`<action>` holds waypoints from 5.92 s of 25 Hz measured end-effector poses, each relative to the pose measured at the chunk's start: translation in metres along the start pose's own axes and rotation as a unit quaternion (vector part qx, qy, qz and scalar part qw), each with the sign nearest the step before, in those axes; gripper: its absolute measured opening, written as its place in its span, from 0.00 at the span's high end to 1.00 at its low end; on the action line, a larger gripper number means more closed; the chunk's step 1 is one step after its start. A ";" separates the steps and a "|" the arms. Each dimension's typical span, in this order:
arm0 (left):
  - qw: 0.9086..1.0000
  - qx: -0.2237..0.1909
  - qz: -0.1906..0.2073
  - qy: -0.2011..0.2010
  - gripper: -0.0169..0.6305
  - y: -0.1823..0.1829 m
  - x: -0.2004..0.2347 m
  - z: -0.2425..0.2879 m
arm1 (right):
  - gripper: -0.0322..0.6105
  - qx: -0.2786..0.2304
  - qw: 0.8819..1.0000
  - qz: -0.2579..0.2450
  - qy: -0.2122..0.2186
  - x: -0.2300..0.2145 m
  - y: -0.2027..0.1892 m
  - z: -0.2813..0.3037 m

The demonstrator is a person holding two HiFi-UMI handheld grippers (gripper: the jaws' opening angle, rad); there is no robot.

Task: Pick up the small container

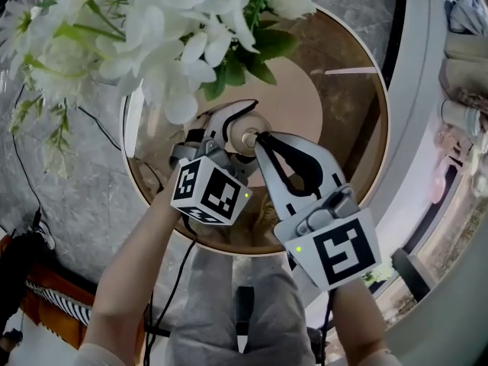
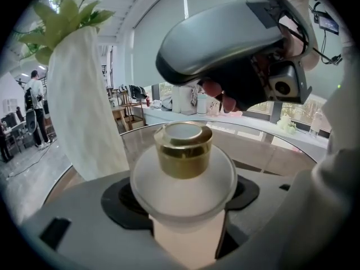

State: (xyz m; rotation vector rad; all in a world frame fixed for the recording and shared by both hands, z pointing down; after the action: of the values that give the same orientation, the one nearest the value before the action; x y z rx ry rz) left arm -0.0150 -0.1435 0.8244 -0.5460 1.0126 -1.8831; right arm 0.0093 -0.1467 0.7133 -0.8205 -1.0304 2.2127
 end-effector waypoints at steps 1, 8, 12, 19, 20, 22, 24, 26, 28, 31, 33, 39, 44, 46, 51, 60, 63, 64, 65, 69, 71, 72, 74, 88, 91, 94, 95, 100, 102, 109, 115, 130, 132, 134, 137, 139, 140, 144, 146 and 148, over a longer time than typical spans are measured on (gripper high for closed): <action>1.000 0.000 0.004 -0.006 0.44 0.000 -0.001 -0.001 | 0.93 0.001 1.000 -0.007 0.003 0.002 -0.001 0.002; 0.999 -0.002 0.020 -0.030 0.44 -0.001 -0.005 -0.003 | 0.79 0.019 0.999 -0.017 0.027 0.008 -0.015 0.014; 0.999 -0.003 0.028 -0.042 0.44 -0.002 -0.006 -0.004 | 0.75 0.026 0.999 -0.032 0.028 0.010 -0.021 0.018; 0.998 -0.004 0.031 -0.048 0.44 -0.002 -0.007 -0.004 | 0.73 0.039 0.996 -0.076 0.020 0.009 -0.035 0.027; 0.998 -0.004 0.031 -0.049 0.44 -0.002 -0.007 -0.004 | 0.73 0.034 0.996 -0.082 0.018 0.009 -0.036 0.028; 0.998 -0.003 0.031 -0.048 0.44 -0.003 -0.007 -0.005 | 0.73 0.022 0.995 -0.091 0.016 0.010 -0.038 0.028; 0.998 -0.003 0.030 -0.047 0.44 -0.003 -0.007 -0.005 | 0.73 0.015 0.995 -0.102 0.015 0.011 -0.040 0.028; 0.999 -0.003 0.030 -0.045 0.44 -0.003 -0.007 -0.005 | 0.73 0.012 0.994 -0.111 0.014 0.011 -0.041 0.027; 0.999 -0.003 0.029 -0.043 0.44 -0.002 -0.007 -0.004 | 0.73 0.013 0.993 -0.115 0.011 0.011 -0.042 0.026; 0.999 -0.002 0.028 -0.034 0.44 -0.002 -0.009 -0.005 | 0.73 0.010 0.993 -0.119 0.010 0.013 -0.043 0.025; 0.999 0.000 0.027 -0.032 0.44 -0.003 -0.012 -0.005 | 0.73 0.010 0.993 -0.118 0.016 0.013 -0.044 0.023; 0.999 0.015 -0.002 -0.036 0.44 -0.002 -0.020 -0.006 | 0.73 0.035 0.994 -0.099 0.033 0.013 -0.044 0.020; 0.999 0.025 -0.006 -0.033 0.44 0.015 -0.026 -0.017 | 0.73 0.044 0.992 -0.111 0.042 0.019 -0.031 0.005; 0.999 0.024 -0.001 -0.031 0.44 0.024 -0.025 -0.021 | 0.73 0.043 0.992 -0.112 0.038 0.021 -0.023 -0.002; 0.999 0.022 -0.011 -0.034 0.44 0.053 -0.024 -0.035 | 0.73 0.036 0.992 -0.114 0.043 0.026 0.004 -0.020; 0.999 0.017 -0.019 -0.027 0.44 0.121 -0.026 -0.081 | 0.73 0.022 0.992 -0.111 0.060 0.050 0.067 -0.065; 0.999 0.013 -0.026 -0.018 0.44 0.146 -0.026 -0.099 | 0.73 0.022 0.990 -0.123 0.065 0.059 0.091 -0.082; 0.999 0.013 -0.027 -0.015 0.44 0.154 -0.025 -0.105 | 0.73 0.022 0.990 -0.125 0.065 0.063 0.099 -0.087; 0.999 0.015 -0.027 -0.013 0.44 0.163 -0.025 -0.112 | 0.73 0.022 0.990 -0.126 0.065 0.066 0.107 -0.093; 1.000 0.022 -0.018 -0.008 0.44 0.199 -0.022 -0.139 | 0.73 0.013 0.990 -0.122 0.065 0.081 0.143 -0.116; 1.000 0.021 -0.010 -0.004 0.44 0.217 -0.022 -0.154 | 0.73 0.012 0.990 -0.127 0.063 0.089 0.160 -0.129; 1.000 0.022 -0.005 -0.001 0.44 0.226 -0.022 -0.161 | 0.73 0.011 0.990 -0.129 0.062 0.094 0.169 -0.135; 1.000 0.025 0.007 0.004 0.44 0.243 -0.023 -0.174 | 0.73 0.006 0.989 -0.132 0.061 0.102 0.185 -0.148; 0.999 0.016 0.030 0.025 0.44 0.355 -0.032 -0.256 | 0.73 -0.012 0.987 -0.151 0.054 0.152 0.283 -0.231; 0.999 0.004 0.030 0.034 0.44 0.379 -0.031 -0.274 | 0.73 -0.019 0.984 -0.166 0.053 0.162 0.307 -0.246; 0.999 -0.008 0.027 0.038 0.44 0.406 -0.030 -0.291 | 0.73 -0.031 0.982 -0.177 0.051 0.172 0.331 -0.264; 0.999 -0.009 0.028 0.039 0.44 0.415 -0.031 -0.296 | 0.73 -0.034 0.982 -0.178 0.050 0.174 0.338 -0.271; 0.998 -0.005 0.039 0.053 0.44 0.454 -0.039 -0.329 | 0.73 -0.051 0.978 -0.197 0.054 0.196 0.371 -0.303; 0.998 -0.006 0.036 0.056 0.44 0.468 -0.044 -0.344 | 0.73 -0.059 0.975 -0.205 0.055 0.208 0.383 -0.317; 0.996 -0.020 0.048 0.071 0.44 0.514 -0.064 -0.401 | 0.73 -0.096 0.964 -0.239 0.059 0.256 0.422 -0.363; 0.994 -0.026 0.069 0.075 0.44 0.538 -0.082 -0.426 | 0.73 -0.108 0.959 -0.255 0.062 0.278 0.436 -0.392; 0.996 -0.027 0.050 0.072 0.44 0.525 -0.137 -0.465 | 0.73 -0.104 0.958 -0.253 0.088 0.331 0.409 -0.423; 0.996 -0.019 0.050 0.070 0.44 0.518 -0.139 -0.464 | 0.73 -0.100 0.960 -0.245 0.091 0.332 0.403 -0.420; 0.996 -0.012 0.050 0.067 0.44 0.513 -0.141 -0.463 | 0.73 -0.097 0.961 -0.240 0.094 0.331 0.398 -0.419; 0.997 -0.008 0.048 0.063 0.44 0.510 -0.146 -0.458 | 0.73 -0.096 0.963 -0.233 0.096 0.328 0.392 -0.420; 0.997 -0.006 0.049 0.063 0.44 0.508 -0.148 -0.454 | 0.73 -0.096 0.963 -0.232 0.096 0.326 0.389 -0.420; 0.997 -0.004 0.050 0.063 0.44 0.507 -0.148 -0.453 | 0.73 -0.096 0.963 -0.233 0.096 0.325 0.387 -0.420; 0.997 -0.002 0.052 0.059 0.44 0.505 -0.148 -0.454 | 0.73 -0.094 0.963 -0.234 0.094 0.326 0.386 -0.417; 0.997 -0.003 0.052 0.058 0.44 0.504 -0.148 -0.457 | 0.73 -0.099 0.963 -0.234 0.095 0.330 0.387 -0.417; 0.997 -0.005 0.050 0.057 0.44 0.505 -0.149 -0.456 | 0.73 -0.102 0.963 -0.232 0.094 0.330 0.387 -0.419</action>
State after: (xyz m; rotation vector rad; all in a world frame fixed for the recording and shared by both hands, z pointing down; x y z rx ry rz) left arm -0.0076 0.0497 0.1551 -0.3896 1.1046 -1.8388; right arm 0.0061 0.0645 0.0890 -0.7637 -1.2243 1.6249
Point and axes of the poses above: the fingertips, and each gripper's own axes: z forward along the fingers, x to its left, y out of its top, the point moved 5 cm from there along -z, backward along the fingers, and after that the axes turned 2 degrees about y, right-handed, at the moved point
